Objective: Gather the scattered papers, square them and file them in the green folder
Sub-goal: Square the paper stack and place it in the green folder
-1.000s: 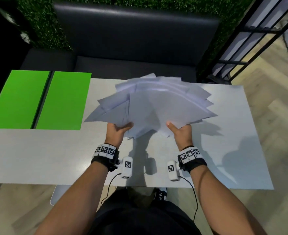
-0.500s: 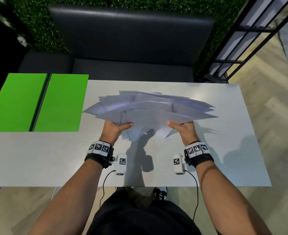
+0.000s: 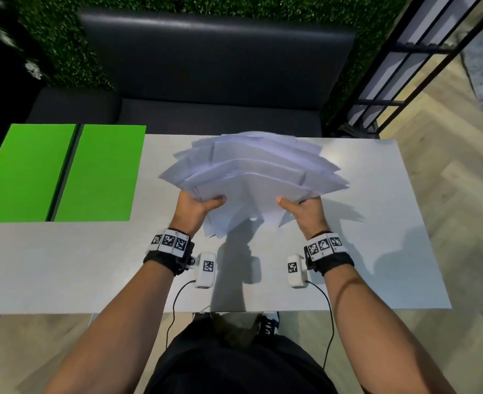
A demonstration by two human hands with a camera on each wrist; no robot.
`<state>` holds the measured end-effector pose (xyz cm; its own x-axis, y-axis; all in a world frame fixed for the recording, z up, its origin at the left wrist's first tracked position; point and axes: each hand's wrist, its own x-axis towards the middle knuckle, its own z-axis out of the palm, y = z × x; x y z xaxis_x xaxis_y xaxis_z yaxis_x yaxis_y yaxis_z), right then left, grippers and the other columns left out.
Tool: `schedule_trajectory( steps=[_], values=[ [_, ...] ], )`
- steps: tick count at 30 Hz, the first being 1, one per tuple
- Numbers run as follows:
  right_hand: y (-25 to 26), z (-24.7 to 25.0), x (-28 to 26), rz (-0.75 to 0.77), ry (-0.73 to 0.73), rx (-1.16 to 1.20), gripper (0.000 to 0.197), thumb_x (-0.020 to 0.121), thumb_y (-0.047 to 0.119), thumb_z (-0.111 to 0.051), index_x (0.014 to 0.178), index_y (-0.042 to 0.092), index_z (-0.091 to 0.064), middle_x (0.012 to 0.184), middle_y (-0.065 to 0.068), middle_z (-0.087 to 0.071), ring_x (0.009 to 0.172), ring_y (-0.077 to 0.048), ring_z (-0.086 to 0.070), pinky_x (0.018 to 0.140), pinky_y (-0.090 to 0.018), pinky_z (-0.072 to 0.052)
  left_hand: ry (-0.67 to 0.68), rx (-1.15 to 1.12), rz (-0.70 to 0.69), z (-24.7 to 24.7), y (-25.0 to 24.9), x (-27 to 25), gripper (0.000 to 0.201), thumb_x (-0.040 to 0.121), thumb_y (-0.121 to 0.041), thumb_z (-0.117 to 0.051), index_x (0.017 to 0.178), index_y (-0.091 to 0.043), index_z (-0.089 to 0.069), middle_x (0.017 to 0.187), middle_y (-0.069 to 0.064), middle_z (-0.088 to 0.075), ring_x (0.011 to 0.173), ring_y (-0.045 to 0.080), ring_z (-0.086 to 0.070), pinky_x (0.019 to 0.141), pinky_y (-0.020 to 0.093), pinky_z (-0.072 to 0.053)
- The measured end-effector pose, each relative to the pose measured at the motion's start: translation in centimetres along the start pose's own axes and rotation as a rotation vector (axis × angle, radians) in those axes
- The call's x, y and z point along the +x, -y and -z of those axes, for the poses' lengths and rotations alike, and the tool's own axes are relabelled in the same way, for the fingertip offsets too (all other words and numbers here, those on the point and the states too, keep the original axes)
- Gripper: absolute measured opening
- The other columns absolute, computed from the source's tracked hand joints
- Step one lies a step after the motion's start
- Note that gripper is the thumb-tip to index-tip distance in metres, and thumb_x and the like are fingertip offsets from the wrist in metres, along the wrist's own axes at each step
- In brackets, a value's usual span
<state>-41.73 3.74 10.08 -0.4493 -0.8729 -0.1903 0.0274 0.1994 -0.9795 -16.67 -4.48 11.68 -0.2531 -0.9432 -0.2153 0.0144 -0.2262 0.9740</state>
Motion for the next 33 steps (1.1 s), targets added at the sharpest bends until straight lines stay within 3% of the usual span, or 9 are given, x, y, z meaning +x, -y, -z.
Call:
schedule_trajectory(
  steps=[3,5,9,12,17,23,27,31,33],
  values=[
    [-1.3,-1.0,-1.0,-0.034,-0.092,-0.041,0.016,0.085,0.001,-0.076,0.100,0.006,-0.074,0.092,0.005,-0.078,0.085,-0.006,-0.075,0.076,-0.019,-0.057,-0.023,0.057,-0.023,-0.7,1.0,-0.9,0.049,0.085,0.003,-0.075,0.130,-0.001,-0.059,0.124,0.011,-0.069,0.115,0.020,-0.067,0.096,0.031,-0.055],
    [-2.2,-1.9,-1.8,-0.074,-0.154,-0.132,0.026,0.086,0.017,-0.077,0.095,-0.007,-0.074,0.095,-0.016,-0.077,0.085,-0.020,-0.075,0.079,-0.034,-0.061,-0.060,0.045,-0.046,-1.3,1.7,-1.4,0.050,0.089,-0.003,-0.072,0.136,-0.003,-0.055,0.130,0.008,-0.067,0.119,0.015,-0.065,0.097,0.024,-0.053],
    [-4.3,-2.5,-2.2,-0.143,-0.143,-0.122,0.007,0.082,0.018,-0.079,0.080,0.017,-0.073,0.084,0.009,-0.075,0.076,0.003,-0.072,0.088,-0.035,-0.059,-0.128,-0.002,0.008,-2.0,2.4,-2.0,0.048,0.082,0.002,-0.078,0.127,-0.003,-0.062,0.120,0.008,-0.071,0.111,0.018,-0.068,0.098,0.034,-0.055],
    [-4.3,-1.0,-2.0,-0.184,-0.141,-0.116,0.031,0.072,0.022,-0.085,0.091,0.001,-0.072,0.084,-0.013,-0.075,0.074,-0.014,-0.068,0.084,-0.046,-0.059,-0.103,0.014,0.032,-0.9,1.9,-1.8,0.040,0.074,0.005,-0.083,0.110,-0.006,-0.071,0.109,0.009,-0.076,0.102,0.021,-0.072,0.097,0.042,-0.056],
    [-1.1,0.5,-0.3,0.077,0.055,-0.035,0.044,0.087,0.000,-0.069,0.124,0.012,-0.049,0.092,-0.009,-0.060,0.083,-0.011,-0.061,0.079,-0.022,-0.051,0.085,-0.025,-0.122,-0.1,-0.5,-1.2,0.037,0.075,-0.004,-0.075,0.106,-0.006,-0.055,0.103,0.017,-0.061,0.102,0.025,-0.062,0.091,0.033,-0.052],
    [-0.8,1.0,-1.1,0.060,0.101,-0.104,0.054,0.080,0.009,-0.082,0.124,0.021,-0.055,0.112,-0.020,-0.062,0.099,-0.023,-0.066,0.082,-0.025,-0.054,0.052,0.091,-0.079,-0.8,-0.8,-1.1,0.040,0.079,0.009,-0.076,0.112,-0.011,-0.064,0.102,-0.009,-0.072,0.095,0.007,-0.069,0.084,0.026,-0.055],
    [-0.6,-0.4,-1.1,-0.054,0.036,-0.038,0.017,0.090,0.017,-0.074,0.103,0.024,-0.067,0.096,0.009,-0.073,0.087,0.009,-0.068,0.078,-0.011,-0.050,-0.008,0.002,-0.041,-1.4,-0.5,-1.2,0.031,0.084,-0.001,-0.077,0.112,-0.009,-0.069,0.106,0.004,-0.076,0.099,0.019,-0.073,0.084,0.033,-0.059],
    [-0.9,-1.7,-1.2,-0.146,-0.074,0.078,0.013,0.087,0.028,-0.076,0.090,0.016,-0.076,0.092,0.005,-0.079,0.094,-0.006,-0.073,0.095,-0.036,-0.055,-0.056,-0.017,0.025,-2.1,0.6,-1.2,0.028,0.082,0.008,-0.074,0.106,-0.004,-0.071,0.097,0.002,-0.077,0.087,0.010,-0.072,0.079,0.030,-0.055],
    [-0.9,-2.4,-0.9,-0.180,-0.061,0.098,0.010,0.089,0.031,-0.075,0.088,0.022,-0.075,0.087,0.014,-0.078,0.086,0.003,-0.072,0.095,-0.031,-0.053,-0.096,-0.032,0.064,-2.6,1.2,-1.1,0.033,0.082,0.003,-0.076,0.114,0.002,-0.070,0.106,0.011,-0.076,0.095,0.019,-0.073,0.083,0.037,-0.057]
  ],
)
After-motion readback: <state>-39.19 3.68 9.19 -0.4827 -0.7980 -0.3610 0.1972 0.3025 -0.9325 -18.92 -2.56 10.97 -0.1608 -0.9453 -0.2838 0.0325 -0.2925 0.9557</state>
